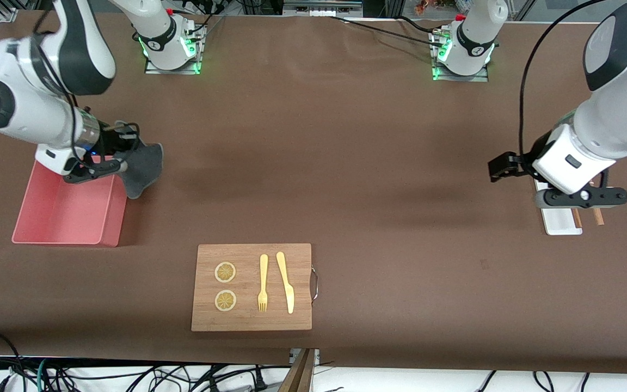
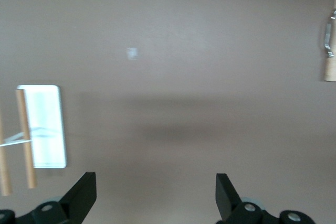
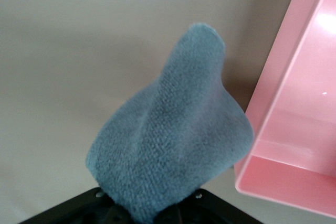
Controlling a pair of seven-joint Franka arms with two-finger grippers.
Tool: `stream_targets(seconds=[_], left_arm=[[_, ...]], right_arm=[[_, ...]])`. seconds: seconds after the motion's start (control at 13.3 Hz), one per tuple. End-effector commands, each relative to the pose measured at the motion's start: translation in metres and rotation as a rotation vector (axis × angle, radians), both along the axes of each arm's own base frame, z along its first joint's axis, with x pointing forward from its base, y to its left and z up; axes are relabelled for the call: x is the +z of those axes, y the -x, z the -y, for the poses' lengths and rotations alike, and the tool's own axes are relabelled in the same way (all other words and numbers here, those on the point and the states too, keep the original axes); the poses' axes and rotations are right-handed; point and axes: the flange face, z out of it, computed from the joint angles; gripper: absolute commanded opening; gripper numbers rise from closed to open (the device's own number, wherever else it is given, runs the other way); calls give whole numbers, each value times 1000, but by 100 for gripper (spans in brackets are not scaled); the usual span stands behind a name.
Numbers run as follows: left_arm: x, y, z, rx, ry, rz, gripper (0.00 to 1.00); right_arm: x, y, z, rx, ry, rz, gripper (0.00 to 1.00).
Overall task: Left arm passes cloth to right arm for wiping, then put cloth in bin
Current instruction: 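Lower the cloth with the right gripper while the left gripper withdraws, then wipe the cloth across the table beside the wooden board with the right gripper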
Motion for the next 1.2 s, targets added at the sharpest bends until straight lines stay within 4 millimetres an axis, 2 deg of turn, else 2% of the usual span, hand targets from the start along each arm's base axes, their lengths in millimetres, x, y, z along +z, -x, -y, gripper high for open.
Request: stream_targets(seconds=[0.0, 0.15, 0.3, 0.45, 0.68, 0.83, 0.98, 1.05, 1.13], left_arm=[[5, 1, -2, -20, -54, 12, 100], [8, 3, -6, -16, -77, 17, 100], [21, 16, -7, -21, -83, 10, 100], [19, 36, -7, -19, -78, -27, 100], [10, 65, -12, -10, -48, -6, 100], [-1, 84, -16, -32, -50, 36, 100], [-5, 92, -19, -85, -21, 43, 100], [-6, 89, -27, -96, -11, 43, 100], [-5, 85, -45, -118, 1, 44, 100]], right_arm=[[-54, -7, 4, -38, 51, 16, 0], [-88, -18, 7, -47, 52, 46, 0], [-127, -28, 11, -66, 51, 80, 0], [-150, -33, 6, -116, 60, 108, 0], [-169, -32, -11, -144, 63, 117, 0], [-182, -27, -31, -168, 68, 100, 0], [-184, -21, -65, -197, 78, 100, 0], [-182, -19, -81, -214, 82, 108, 0], [-186, -14, -96, -217, 84, 112, 0]])
